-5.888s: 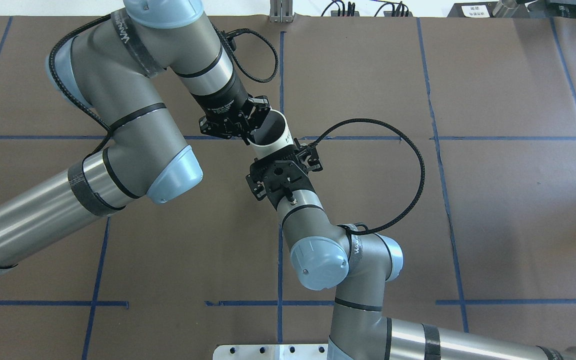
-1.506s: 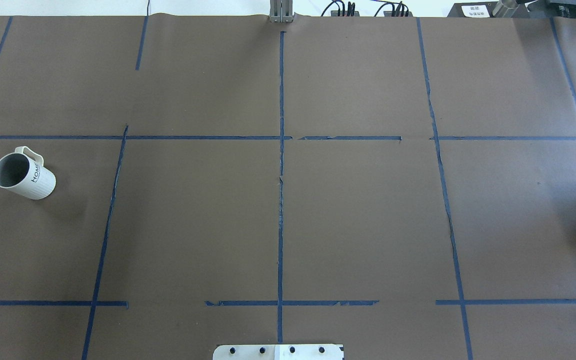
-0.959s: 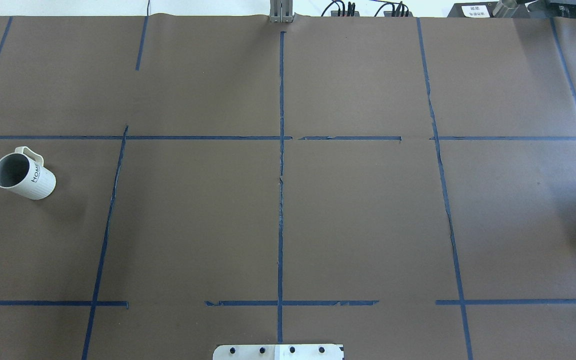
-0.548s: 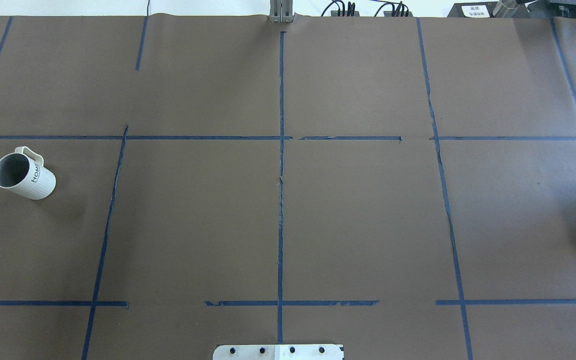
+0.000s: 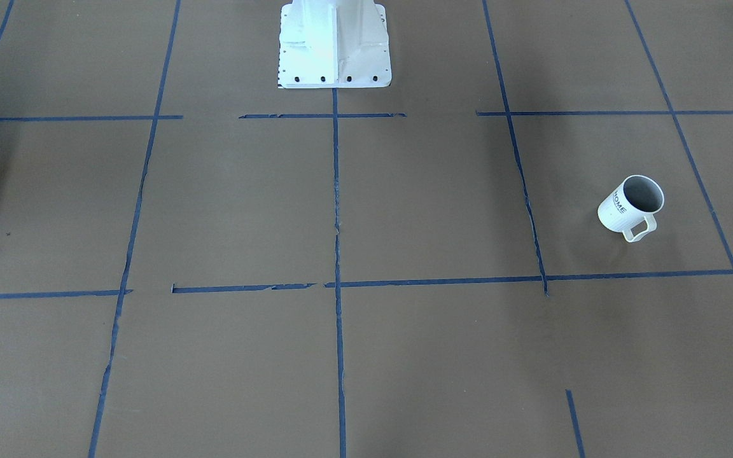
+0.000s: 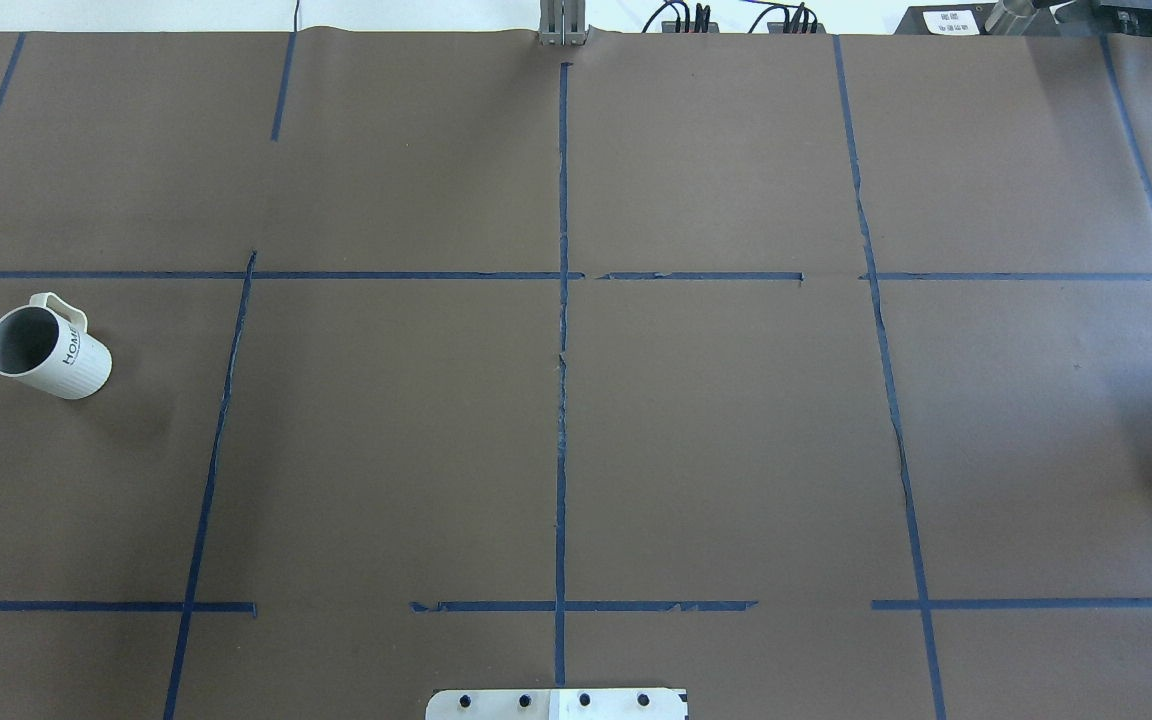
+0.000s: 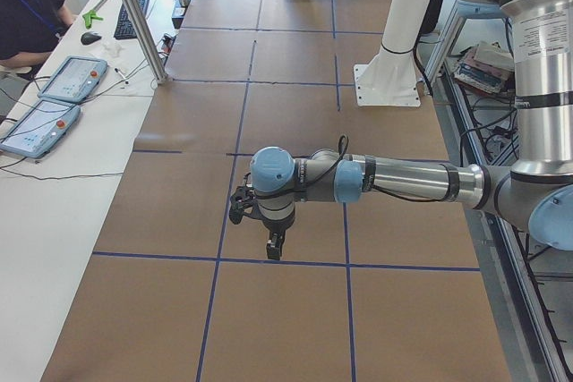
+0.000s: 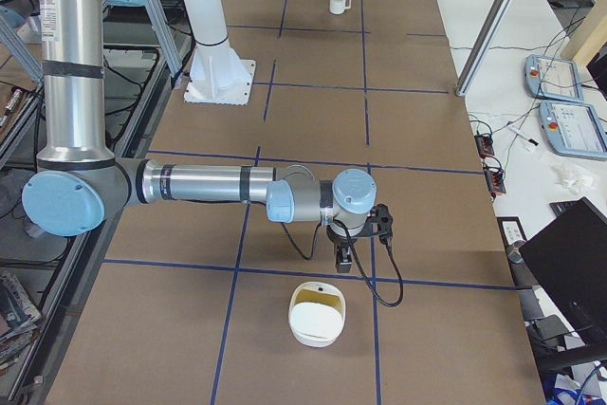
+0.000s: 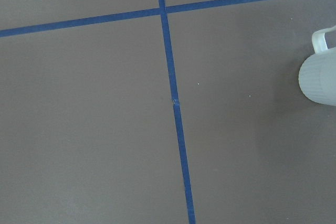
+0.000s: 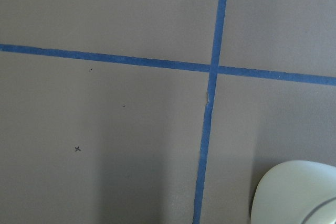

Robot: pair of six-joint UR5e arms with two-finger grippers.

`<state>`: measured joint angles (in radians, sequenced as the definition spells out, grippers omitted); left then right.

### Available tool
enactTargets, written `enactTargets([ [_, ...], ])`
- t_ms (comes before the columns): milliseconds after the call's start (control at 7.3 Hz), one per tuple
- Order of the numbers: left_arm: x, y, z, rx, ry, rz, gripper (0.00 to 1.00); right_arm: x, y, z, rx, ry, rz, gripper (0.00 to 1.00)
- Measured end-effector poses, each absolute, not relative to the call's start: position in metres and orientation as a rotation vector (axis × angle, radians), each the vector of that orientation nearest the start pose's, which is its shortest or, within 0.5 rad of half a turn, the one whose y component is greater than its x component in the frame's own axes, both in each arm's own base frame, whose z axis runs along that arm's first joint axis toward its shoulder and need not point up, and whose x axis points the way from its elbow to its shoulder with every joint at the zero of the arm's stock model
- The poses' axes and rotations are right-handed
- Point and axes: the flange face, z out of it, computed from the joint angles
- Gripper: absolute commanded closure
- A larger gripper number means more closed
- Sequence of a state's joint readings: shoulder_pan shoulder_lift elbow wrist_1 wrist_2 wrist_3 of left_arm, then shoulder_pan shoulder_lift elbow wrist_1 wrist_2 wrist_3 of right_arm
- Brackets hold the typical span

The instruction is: Left arm hands cup to right arm to dump lemon

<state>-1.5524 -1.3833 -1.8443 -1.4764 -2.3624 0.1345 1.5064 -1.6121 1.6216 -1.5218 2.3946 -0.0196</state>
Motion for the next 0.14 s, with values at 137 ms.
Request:
enactTargets([
  [137,-0.0549,-0.4119,0.6171,0.039,0.791,0.143,0.00,0.0293,-0.4810,0.6454,0.036,-0.825,-0.102,0.00],
])
